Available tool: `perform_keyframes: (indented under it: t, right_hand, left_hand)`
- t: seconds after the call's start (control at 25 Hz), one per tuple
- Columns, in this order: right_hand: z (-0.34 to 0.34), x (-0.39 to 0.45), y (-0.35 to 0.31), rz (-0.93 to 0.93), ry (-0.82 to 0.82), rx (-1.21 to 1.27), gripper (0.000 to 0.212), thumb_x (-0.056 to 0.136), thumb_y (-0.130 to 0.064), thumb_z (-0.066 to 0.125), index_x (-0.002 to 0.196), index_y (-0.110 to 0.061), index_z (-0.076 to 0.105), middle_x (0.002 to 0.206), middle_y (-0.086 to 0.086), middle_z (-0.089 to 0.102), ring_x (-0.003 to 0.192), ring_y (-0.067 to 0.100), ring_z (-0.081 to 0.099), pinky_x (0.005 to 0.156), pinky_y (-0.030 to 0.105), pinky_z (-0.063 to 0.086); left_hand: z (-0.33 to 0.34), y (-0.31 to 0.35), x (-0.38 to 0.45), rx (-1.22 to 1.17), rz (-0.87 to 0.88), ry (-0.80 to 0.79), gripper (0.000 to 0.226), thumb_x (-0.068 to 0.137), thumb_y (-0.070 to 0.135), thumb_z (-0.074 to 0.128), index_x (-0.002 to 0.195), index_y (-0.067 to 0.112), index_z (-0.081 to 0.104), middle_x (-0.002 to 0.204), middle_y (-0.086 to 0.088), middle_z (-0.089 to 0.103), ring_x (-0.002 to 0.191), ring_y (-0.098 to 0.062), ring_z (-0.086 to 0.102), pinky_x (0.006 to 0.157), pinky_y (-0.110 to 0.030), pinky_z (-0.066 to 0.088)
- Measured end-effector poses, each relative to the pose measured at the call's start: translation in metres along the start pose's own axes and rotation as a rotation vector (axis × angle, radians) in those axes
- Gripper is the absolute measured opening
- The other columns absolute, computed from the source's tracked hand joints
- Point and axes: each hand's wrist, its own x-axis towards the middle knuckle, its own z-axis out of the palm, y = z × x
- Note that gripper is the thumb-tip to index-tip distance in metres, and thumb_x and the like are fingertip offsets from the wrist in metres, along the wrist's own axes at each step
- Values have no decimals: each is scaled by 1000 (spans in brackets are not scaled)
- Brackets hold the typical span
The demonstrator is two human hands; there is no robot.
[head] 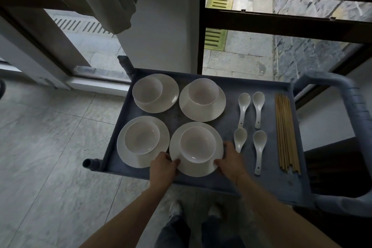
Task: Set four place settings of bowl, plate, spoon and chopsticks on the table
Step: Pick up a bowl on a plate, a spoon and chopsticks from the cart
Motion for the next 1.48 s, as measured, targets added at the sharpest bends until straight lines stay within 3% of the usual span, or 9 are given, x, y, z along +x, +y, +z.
perform_keyframes:
  t: [0.16, 0.28, 0.4, 0.56, 0.64, 0.76, 0.92, 1.2, 1.48]
  right_hand:
    - [-8, -8, 4, 21, 5, 142, 50, 81, -4, 69, 119, -24, 43, 99, 11, 66, 86, 30, 67, 68, 43, 59]
    - [-14, -19, 3, 50, -2, 293, 53, 83, -1, 68, 121, -28, 43, 89, 14, 65, 75, 29, 69, 53, 28, 56]
    - [-18, -30, 2, 56, 23, 359, 53, 84, -2, 68, 123, -28, 43, 88, 14, 64, 76, 27, 68, 52, 22, 53]
    - [-19, -45, 1, 58, 47, 388, 39, 88, -14, 67, 117, -31, 47, 85, 10, 66, 74, 24, 69, 55, 27, 55]
    - [-25, -47, 1, 79, 210, 352, 17, 94, -27, 59, 110, -28, 54, 87, 4, 65, 80, 22, 65, 67, 35, 56]
    - [-34, -35, 3, 153, 466, 176, 19, 95, -32, 58, 107, -18, 61, 92, 2, 62, 82, 17, 55, 71, 28, 42]
    - [-26, -8, 0, 229, 438, -60, 33, 86, -39, 69, 100, -11, 59, 92, 6, 64, 87, 27, 64, 65, 30, 44]
    - [-21, 15, -10, 324, 301, -167, 33, 95, -31, 57, 113, -3, 56, 108, 15, 68, 98, 32, 66, 70, 35, 50]
    - [-47, -20, 5, 299, 606, -183, 28, 93, -34, 51, 112, -13, 53, 99, 12, 66, 89, 31, 64, 67, 31, 45]
  left_hand:
    - [2, -1, -2, -260, -85, -120, 22, 86, 19, 69, 98, 11, 51, 91, -6, 65, 84, -25, 67, 75, -45, 58]
    - [-5, 3, -1, -524, -139, -288, 31, 89, 10, 66, 112, 14, 46, 109, -9, 60, 90, -30, 69, 66, -46, 62]
    - [-12, 7, 1, -534, -26, -401, 43, 87, 8, 68, 122, 21, 46, 115, -6, 59, 97, -27, 66, 61, -34, 61]
    - [-15, 6, 9, -590, 4, -464, 47, 86, 5, 68, 126, 24, 48, 117, -12, 63, 97, -33, 68, 72, -48, 62]
    - [-17, 8, 12, -598, 17, -470, 47, 87, 3, 67, 126, 22, 49, 116, -15, 63, 95, -34, 69, 72, -48, 61]
    - [-17, 5, 17, -611, 27, -479, 45, 83, 4, 70, 117, 30, 55, 116, -15, 64, 99, -37, 68, 76, -54, 60]
    - [-20, 0, 20, -597, 53, -490, 41, 85, 6, 69, 117, 27, 55, 119, -15, 63, 103, -36, 66, 78, -53, 59]
    - [-29, 2, 21, -617, 85, -488, 36, 89, -3, 63, 110, 25, 54, 113, -18, 64, 98, -38, 67, 80, -55, 58]
    - [-34, 14, 31, -690, 129, -580, 48, 82, 0, 71, 124, 15, 52, 114, -23, 64, 94, -40, 69, 66, -46, 60]
